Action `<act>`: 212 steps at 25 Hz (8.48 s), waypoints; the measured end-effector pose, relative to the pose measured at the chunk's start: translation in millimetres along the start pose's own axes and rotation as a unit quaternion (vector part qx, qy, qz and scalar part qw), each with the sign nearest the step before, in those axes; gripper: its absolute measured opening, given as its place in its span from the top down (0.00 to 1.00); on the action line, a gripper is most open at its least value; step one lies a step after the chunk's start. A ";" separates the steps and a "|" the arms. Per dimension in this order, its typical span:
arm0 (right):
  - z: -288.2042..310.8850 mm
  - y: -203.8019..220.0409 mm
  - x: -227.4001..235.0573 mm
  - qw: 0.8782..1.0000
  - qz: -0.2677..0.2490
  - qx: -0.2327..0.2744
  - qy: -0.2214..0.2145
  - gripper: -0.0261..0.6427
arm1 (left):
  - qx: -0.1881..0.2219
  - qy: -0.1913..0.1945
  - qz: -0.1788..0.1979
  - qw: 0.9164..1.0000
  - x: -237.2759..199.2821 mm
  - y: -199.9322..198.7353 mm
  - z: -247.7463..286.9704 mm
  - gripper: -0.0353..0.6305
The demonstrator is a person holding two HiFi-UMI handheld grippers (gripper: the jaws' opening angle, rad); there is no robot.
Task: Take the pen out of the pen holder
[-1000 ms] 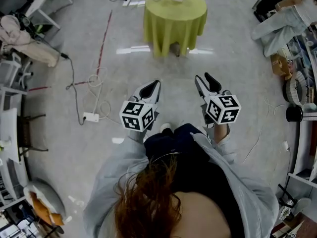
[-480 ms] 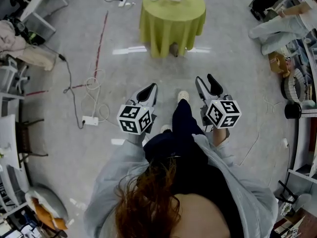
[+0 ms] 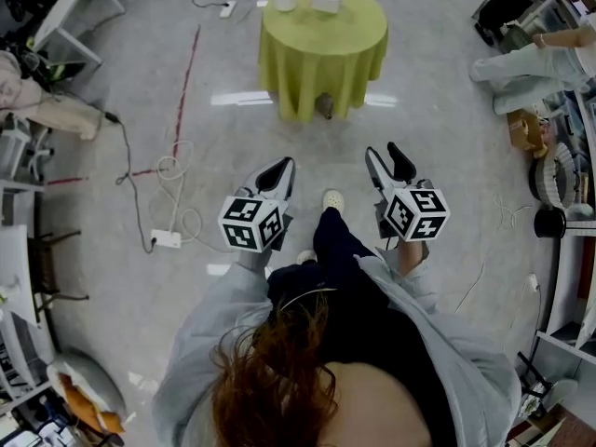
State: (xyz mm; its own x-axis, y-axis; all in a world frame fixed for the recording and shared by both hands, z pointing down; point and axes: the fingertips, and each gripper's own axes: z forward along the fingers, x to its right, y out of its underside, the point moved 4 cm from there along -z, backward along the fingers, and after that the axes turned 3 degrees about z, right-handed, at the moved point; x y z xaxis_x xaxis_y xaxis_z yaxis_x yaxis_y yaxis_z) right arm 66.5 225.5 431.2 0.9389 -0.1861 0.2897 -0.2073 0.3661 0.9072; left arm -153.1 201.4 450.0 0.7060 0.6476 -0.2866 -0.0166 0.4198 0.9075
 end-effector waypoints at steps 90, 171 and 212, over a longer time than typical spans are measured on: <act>501.0 -214.1 212.6 0.987 -0.123 -0.085 -0.052 0.65 | 0.004 -0.049 0.010 0.999 -268.4 -246.6 431.4 0.92; 500.8 -306.8 179.4 0.978 -0.202 -0.015 -0.056 0.90 | 0.032 -0.004 0.071 0.997 -259.6 -281.0 450.5 0.92; 447.8 -261.6 261.9 0.990 -0.117 -0.079 0.016 0.90 | 0.012 0.041 0.066 0.997 -225.2 -281.5 489.4 0.92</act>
State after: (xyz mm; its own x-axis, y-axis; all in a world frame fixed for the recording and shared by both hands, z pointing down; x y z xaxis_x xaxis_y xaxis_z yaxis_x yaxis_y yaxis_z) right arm 243.5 -327.3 406.4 0.9649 -0.2544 0.0658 0.0593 0.4548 0.8886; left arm 39.1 -373.8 409.4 0.6378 0.7471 -0.1871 -0.0880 0.3121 0.9460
